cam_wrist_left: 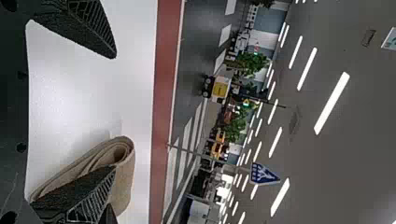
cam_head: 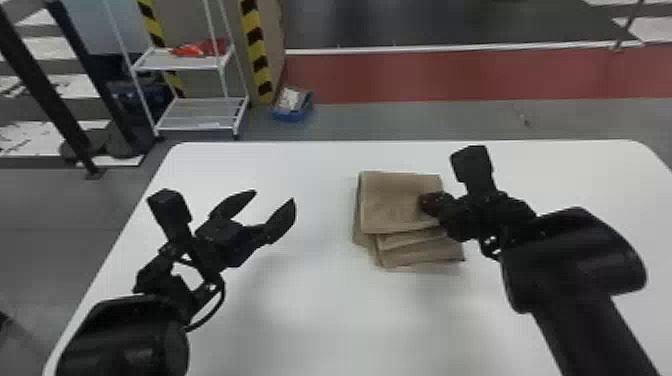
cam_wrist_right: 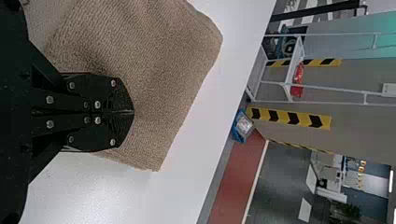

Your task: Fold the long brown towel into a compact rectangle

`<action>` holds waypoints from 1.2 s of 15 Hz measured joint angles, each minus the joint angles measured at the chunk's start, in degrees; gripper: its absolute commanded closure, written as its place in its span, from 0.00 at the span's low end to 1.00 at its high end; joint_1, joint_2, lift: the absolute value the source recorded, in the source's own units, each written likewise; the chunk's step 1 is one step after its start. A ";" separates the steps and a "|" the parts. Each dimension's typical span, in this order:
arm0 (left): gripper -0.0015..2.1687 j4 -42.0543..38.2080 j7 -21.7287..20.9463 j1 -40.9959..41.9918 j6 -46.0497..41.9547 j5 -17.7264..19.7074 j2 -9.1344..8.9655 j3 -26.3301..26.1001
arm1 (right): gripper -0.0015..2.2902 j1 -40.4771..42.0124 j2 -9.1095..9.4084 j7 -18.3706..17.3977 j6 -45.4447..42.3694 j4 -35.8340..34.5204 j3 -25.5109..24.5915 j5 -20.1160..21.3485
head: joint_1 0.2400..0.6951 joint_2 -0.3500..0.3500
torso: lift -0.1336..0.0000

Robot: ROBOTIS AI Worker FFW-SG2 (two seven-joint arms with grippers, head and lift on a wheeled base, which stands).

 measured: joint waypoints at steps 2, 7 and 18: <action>0.01 -0.23 0.05 0.24 -0.17 0.06 0.03 0.27 | 0.66 4.26 0.02 -0.14 -2.52 -8.01 -0.84 -1.56 | 1.00 0.63 | 0.08; 0.01 -0.04 1.89 2.69 -7.61 1.62 0.09 0.75 | 0.01 22.73 -0.17 -8.90 -20.47 -27.18 -1.99 -5.25 | 1.00 0.65 | 0.08; 0.02 -4.22 15.19 20.42 -34.67 1.97 0.63 1.28 | 0.03 44.86 -0.18 -26.41 -38.06 -35.46 -2.04 -7.60 | 1.00 0.72 | 0.08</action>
